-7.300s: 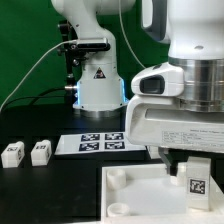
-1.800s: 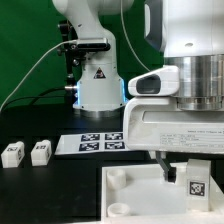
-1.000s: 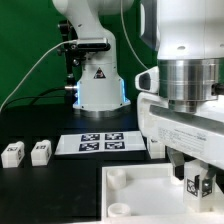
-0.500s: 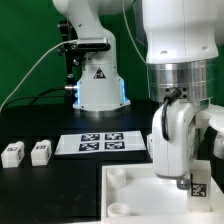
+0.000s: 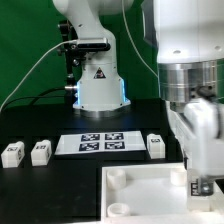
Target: Assemble one leg
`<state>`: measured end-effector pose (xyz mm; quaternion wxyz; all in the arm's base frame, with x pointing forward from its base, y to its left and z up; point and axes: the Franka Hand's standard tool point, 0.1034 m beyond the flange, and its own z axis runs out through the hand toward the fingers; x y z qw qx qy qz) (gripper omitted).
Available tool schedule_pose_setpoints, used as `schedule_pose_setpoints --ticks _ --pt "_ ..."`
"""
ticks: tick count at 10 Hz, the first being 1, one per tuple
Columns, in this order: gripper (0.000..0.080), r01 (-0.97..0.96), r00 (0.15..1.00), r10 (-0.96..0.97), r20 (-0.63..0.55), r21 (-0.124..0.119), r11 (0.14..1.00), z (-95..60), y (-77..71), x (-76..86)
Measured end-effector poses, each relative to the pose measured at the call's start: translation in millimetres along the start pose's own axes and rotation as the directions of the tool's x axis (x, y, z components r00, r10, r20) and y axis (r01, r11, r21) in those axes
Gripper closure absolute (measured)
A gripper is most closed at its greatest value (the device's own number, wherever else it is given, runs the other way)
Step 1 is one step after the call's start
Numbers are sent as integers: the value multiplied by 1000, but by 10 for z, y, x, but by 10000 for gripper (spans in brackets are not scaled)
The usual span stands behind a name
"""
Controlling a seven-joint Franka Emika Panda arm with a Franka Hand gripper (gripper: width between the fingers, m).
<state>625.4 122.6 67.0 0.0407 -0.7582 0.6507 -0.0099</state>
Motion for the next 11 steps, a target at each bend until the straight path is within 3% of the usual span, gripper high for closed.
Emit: schedule_pose_setpoints --ticks 4,5,7,8,11 --pt "150 344 939 -344 -4 0 939 14 20 19" --pt "150 473 881 -473 -11 -7 881 14 21 35" --pt "150 755 654 -756 -24 -38 655 8 6 50" --pt "150 888 455 -890 -21 -58 456 6 -3 64" --pt "168 821 568 -823 -28 -55 569 6 -3 70"
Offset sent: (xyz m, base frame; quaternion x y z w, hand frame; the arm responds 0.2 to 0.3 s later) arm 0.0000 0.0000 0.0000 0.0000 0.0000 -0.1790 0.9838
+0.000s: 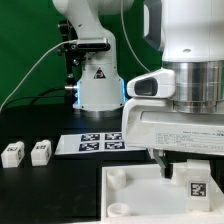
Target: Assemble one leg
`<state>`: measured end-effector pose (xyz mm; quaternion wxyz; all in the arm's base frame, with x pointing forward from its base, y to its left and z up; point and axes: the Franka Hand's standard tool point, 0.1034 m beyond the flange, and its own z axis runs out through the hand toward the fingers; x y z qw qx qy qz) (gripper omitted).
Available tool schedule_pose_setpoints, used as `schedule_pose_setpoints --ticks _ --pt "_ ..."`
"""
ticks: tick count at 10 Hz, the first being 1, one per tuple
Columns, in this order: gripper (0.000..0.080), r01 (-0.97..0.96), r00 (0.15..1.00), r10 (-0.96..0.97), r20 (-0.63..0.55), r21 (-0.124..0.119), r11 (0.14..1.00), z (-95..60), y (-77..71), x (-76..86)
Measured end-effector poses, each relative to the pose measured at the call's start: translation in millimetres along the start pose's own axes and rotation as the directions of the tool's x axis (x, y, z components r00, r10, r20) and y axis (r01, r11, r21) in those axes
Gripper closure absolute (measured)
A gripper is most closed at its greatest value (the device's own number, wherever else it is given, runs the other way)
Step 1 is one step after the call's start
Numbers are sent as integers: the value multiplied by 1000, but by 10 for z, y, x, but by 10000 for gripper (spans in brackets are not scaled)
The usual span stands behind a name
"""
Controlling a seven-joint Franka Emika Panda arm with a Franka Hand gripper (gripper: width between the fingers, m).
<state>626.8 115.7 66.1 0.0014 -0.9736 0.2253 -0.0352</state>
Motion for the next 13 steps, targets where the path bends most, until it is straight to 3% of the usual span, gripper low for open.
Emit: schedule_pose_setpoints --ticks 1,2,3,7,13 --pt "353 -85 996 85 0 0 996 0 -1 -1" --pt "353 -145 989 145 1 -2 989 3 3 -5" --pt "466 -225 974 225 2 -11 974 1 37 -1" --pt "466 -432 902 432 -23 -52 900 -8 227 59" --pt "459 -431 902 430 -24 -54 901 -3 256 70"
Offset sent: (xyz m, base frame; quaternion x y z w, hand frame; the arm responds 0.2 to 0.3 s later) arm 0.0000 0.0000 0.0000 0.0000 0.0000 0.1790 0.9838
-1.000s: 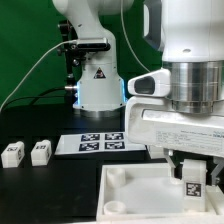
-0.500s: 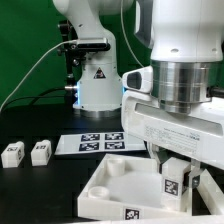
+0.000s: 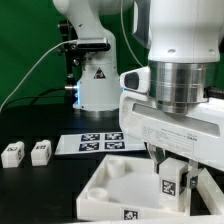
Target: Assemble one leg
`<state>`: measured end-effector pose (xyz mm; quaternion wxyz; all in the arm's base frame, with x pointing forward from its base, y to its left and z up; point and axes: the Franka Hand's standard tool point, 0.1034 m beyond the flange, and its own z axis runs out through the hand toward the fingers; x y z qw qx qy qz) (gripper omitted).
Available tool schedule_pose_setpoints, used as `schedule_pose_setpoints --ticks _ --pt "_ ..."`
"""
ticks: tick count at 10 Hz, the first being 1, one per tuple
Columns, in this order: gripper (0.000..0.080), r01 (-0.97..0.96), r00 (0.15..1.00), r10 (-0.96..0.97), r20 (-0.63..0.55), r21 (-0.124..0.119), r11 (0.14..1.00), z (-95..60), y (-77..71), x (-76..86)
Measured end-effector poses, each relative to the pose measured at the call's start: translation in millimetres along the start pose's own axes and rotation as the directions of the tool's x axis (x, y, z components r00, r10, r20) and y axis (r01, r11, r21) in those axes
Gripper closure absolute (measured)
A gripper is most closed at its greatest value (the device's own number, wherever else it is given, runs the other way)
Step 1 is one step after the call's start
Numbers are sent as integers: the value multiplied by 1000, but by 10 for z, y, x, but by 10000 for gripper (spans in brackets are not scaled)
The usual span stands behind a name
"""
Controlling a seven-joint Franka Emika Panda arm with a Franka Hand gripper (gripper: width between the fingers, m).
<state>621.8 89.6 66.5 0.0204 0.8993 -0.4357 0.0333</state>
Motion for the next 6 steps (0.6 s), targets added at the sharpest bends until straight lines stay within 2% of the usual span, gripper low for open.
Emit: schedule_pose_setpoints --ticks 1,2,3,6 --pt "281 0 1000 0 0 0 1000 0 -1 1" --pt "281 0 1000 0 0 0 1000 0 -1 1" --pt "181 0 1000 0 0 0 1000 0 -1 1" --pt "151 0 1000 0 0 0 1000 0 -1 1"
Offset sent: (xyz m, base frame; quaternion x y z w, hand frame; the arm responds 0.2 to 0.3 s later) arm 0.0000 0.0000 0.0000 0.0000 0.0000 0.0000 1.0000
